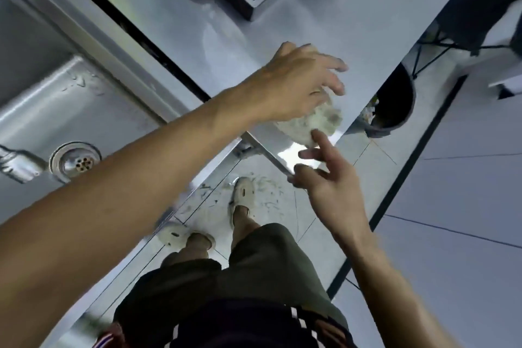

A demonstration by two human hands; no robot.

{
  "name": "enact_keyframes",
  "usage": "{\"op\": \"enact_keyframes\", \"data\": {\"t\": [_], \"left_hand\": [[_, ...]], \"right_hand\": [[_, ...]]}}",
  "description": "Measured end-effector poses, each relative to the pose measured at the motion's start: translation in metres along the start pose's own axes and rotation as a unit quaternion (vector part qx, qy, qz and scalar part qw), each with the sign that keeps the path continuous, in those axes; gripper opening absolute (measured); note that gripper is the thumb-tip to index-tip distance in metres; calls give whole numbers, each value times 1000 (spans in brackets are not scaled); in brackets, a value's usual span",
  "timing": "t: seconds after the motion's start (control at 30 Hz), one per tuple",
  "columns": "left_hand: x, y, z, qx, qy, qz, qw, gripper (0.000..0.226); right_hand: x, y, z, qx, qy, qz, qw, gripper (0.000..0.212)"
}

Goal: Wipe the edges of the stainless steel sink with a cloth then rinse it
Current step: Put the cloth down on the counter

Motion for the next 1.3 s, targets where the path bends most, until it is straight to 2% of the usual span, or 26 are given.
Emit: {"op": "enact_keyframes", "data": {"t": [0.07, 0.1, 0.17, 0.23, 0.27, 0.37, 0.5, 0.6, 0.8, 0.93, 1.1, 1.3], "left_hand": [[2, -1, 30, 19, -2, -53, 998, 31], [-3, -4, 47, 19, -13, -87, 996, 33], [-16, -12, 83, 15, -32, -137, 990, 38], [-32, -15, 116, 47, -34, -155, 986, 47], [-38, -15, 130, 78, -31, -158, 984, 52], [-53, -6, 155, 156, -12, -208, 966, 60], [-61, 20, 171, 161, 24, -340, 926, 64], [-53, 23, 173, 166, 29, -356, 919, 66], [-45, 15, 180, 155, 51, -347, 924, 65], [-46, 23, 183, 155, 61, -375, 912, 64], [-52, 29, 189, 161, 55, -385, 907, 65], [-49, 23, 190, 165, 60, -372, 911, 67]], "right_hand": [[22, 24, -15, -176, -8, -4, 984, 56], [37, 32, -25, -221, 8, -22, 975, 51], [67, 42, -40, -264, 36, -132, 955, 45], [92, 56, -38, -314, -19, -266, 911, 47], [101, 64, -34, -326, -72, -309, 891, 51], [120, 79, -21, -366, -192, -348, 841, 59], [146, 79, -22, -412, -248, -408, 776, 62], [160, 75, -29, -433, -256, -441, 743, 62], [169, 72, -24, -421, -251, -470, 734, 62], [169, 67, -28, -437, -263, -492, 705, 63], [170, 65, -24, -398, -302, -485, 718, 60], [174, 67, -26, -422, -266, -515, 697, 62]]}}
Point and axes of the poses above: each hand's wrist, its own x-axis towards the middle knuckle, its own z-axis out of the palm, y = z × x, the point moved 3 cm from there along x, towards the middle knuckle, and after that the axes turned 9 degrees about x, right-handed, at the moved point
